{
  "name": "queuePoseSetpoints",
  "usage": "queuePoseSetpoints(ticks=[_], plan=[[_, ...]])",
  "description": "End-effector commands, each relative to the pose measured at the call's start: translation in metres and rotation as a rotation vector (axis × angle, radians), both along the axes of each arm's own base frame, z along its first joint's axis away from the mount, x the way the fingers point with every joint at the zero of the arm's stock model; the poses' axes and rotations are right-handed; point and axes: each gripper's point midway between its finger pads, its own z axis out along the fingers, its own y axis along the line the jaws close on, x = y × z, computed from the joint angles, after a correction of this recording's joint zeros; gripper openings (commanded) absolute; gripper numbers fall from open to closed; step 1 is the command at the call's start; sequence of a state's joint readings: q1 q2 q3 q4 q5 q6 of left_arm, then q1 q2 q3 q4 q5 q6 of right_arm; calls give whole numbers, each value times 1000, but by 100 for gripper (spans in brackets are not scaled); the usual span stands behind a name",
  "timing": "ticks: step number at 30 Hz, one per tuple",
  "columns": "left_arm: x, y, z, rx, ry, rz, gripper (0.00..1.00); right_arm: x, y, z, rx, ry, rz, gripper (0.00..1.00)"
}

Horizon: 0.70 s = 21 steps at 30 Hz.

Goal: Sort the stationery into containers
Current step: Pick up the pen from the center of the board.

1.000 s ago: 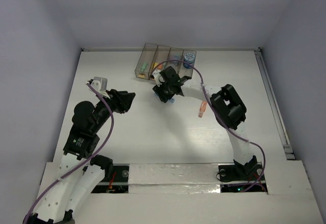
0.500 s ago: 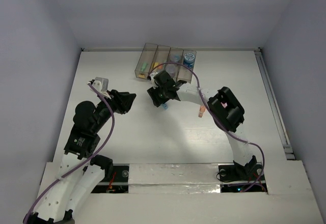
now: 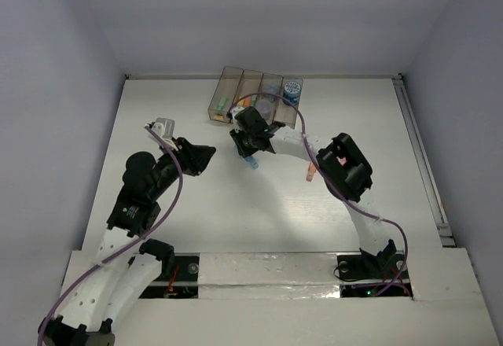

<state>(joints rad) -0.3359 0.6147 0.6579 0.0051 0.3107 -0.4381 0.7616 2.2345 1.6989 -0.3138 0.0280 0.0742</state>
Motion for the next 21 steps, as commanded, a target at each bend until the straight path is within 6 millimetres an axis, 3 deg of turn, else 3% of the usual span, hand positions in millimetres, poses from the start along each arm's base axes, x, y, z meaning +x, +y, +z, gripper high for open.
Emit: queuePoseSetpoints(ticks=[1, 4, 5, 9, 10, 11, 12, 13, 16, 17, 19, 21], plan=[[0, -6, 2, -76, 2, -21, 22, 11, 7, 13, 27, -59, -33, 17], [-1, -9, -15, -137, 46, -23, 19, 13, 9, 45, 109, -119, -65, 12], [-1, -11, -28, -148, 68, -30, 19, 13, 9, 73, 163, -149, -81, 10], [0, -12, -59, -168, 141, -12, 19, 6, 8, 114, 293, -191, -121, 7], [1, -12, -61, -173, 138, -9, 19, 3, 6, 140, 342, -220, -126, 7], [2, -11, -65, -180, 145, 0, 20, 1, 8, 154, 398, -229, -135, 7], [3, -10, -71, -179, 149, 6, 21, -5, 4, 153, 405, -221, -141, 6], [4, -10, -75, -179, 154, 12, 22, -6, 4, 180, 473, -264, -139, 6], [8, -8, -84, -182, 156, 31, 23, -19, -2, 189, 530, -252, -147, 5], [8, -9, -85, -184, 152, 24, 25, -24, -2, 207, 585, -264, -143, 5], [6, -15, -86, -197, 133, -6, 29, -32, -6, 207, 611, -249, -144, 5], [4, -20, -87, -210, 125, -26, 35, -39, -7, 224, 684, -252, -151, 5]])
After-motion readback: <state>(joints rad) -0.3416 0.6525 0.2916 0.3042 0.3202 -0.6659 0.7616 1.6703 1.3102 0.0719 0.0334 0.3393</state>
